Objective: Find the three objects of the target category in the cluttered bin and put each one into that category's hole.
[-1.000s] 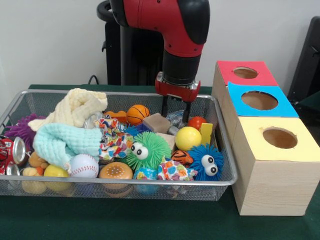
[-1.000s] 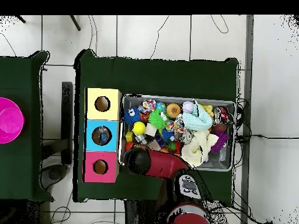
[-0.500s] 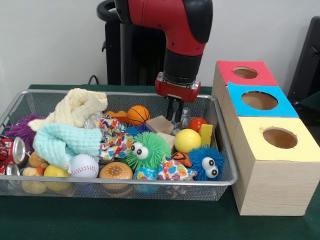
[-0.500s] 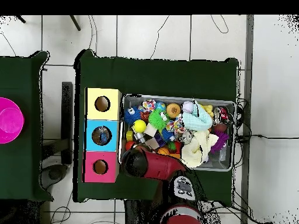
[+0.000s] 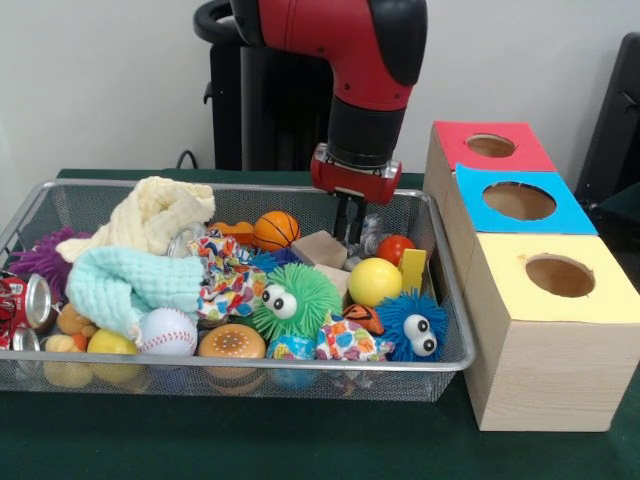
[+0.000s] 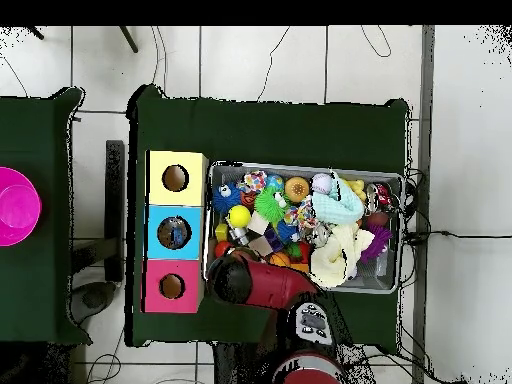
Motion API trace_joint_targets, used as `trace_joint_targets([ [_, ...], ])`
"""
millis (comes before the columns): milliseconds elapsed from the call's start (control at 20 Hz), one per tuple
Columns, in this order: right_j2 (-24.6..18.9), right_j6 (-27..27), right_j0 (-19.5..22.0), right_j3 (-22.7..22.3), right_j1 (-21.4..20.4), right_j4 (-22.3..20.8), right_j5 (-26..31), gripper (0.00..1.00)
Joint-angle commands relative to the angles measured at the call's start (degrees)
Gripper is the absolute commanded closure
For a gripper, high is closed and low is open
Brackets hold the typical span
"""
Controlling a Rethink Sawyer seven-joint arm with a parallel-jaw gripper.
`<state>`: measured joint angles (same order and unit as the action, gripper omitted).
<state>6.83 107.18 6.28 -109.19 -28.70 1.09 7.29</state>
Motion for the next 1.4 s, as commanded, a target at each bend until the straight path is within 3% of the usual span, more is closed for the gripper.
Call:
trace_joint_targets([
  [50, -2.14, 8.04, -1.52, 0.49, -1.89, 2.65, 11.65, 1.00],
  [250, -1.33, 7.06, -1.84, 2.28, -6.79, 2.79, 20.89, 1.00],
  [750, -1.95, 6.42, -0.04, 7.42, -8.81, 1.81, 27.23, 1.00],
  [1400, -2.41, 5.94, 0.70, 5.98, -9.28, -0.89, 17.19, 1.00],
])
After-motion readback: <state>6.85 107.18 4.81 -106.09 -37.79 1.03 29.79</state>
